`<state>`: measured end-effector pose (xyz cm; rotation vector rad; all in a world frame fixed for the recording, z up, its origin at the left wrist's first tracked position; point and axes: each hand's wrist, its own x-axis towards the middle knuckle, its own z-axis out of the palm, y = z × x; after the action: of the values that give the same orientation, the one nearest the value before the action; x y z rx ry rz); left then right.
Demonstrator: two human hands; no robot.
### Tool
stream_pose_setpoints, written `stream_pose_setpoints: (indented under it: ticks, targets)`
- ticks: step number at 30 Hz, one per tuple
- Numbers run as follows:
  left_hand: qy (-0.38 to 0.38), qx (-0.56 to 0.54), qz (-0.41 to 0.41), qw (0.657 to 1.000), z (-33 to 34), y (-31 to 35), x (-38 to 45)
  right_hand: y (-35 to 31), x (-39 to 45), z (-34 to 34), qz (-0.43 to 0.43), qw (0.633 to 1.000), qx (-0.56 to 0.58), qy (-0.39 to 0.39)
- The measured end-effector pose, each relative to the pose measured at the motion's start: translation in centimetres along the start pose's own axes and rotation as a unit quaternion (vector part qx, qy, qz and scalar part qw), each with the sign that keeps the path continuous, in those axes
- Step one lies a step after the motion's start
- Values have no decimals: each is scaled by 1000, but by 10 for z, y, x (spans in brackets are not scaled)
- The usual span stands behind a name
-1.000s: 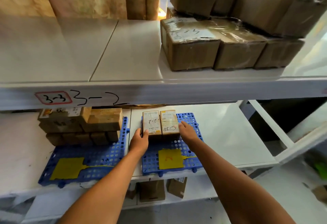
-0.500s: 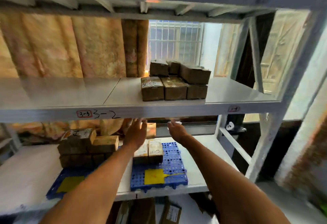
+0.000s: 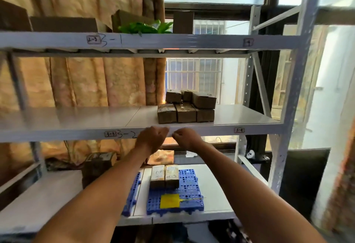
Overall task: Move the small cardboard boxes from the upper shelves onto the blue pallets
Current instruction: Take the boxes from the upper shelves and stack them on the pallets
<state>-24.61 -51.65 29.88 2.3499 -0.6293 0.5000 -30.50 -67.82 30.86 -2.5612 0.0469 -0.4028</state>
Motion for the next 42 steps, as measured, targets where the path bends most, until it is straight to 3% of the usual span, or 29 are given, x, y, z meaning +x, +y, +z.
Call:
stream_pose_setpoints:
  ticks: [2, 4, 7, 14, 20, 23, 27, 32, 35, 38, 40, 42]
  targets:
    - [89, 10, 22, 996, -7, 5, 7, -4, -1, -11, -2, 995, 21, 98]
    - [135, -63, 11, 989, -11, 12, 16, -5, 1, -20, 6, 983, 11, 185]
    - [105, -96, -12, 990, -5, 12, 34, -1, 12, -26, 34, 968, -1, 249]
    - [-57, -85, -104, 989, 14, -4, 69, 10, 50, -21, 47, 979, -93, 174]
    - [25, -4, -164, 986, 26, 13, 78, 11, 69, -23, 53, 969, -158, 182]
    - [48, 14, -158, 986, 28, 14, 78, 10, 71, -26, 36, 958, -172, 227]
    - [136, 44, -114, 983, 24, 16, 72, 7, 69, -21, 33, 971, -109, 210]
    - [104, -50, -165, 979, 8, 20, 72, 1, 63, -19, 24, 974, -91, 208]
    - [130, -143, -192, 962, 1, 21, 64, -2, 57, -21, 28, 975, -17, 219]
    - [167, -187, -150, 956, -6, 14, 55, -1, 45, -24, 61, 960, 137, 236]
    - [172, -234, -152, 945, -9, 6, 51, -2, 41, -26, 104, 915, 313, 234]
    - [154, -300, -156, 929, -9, 1, 45, -7, 37, -24, 135, 836, 494, 196]
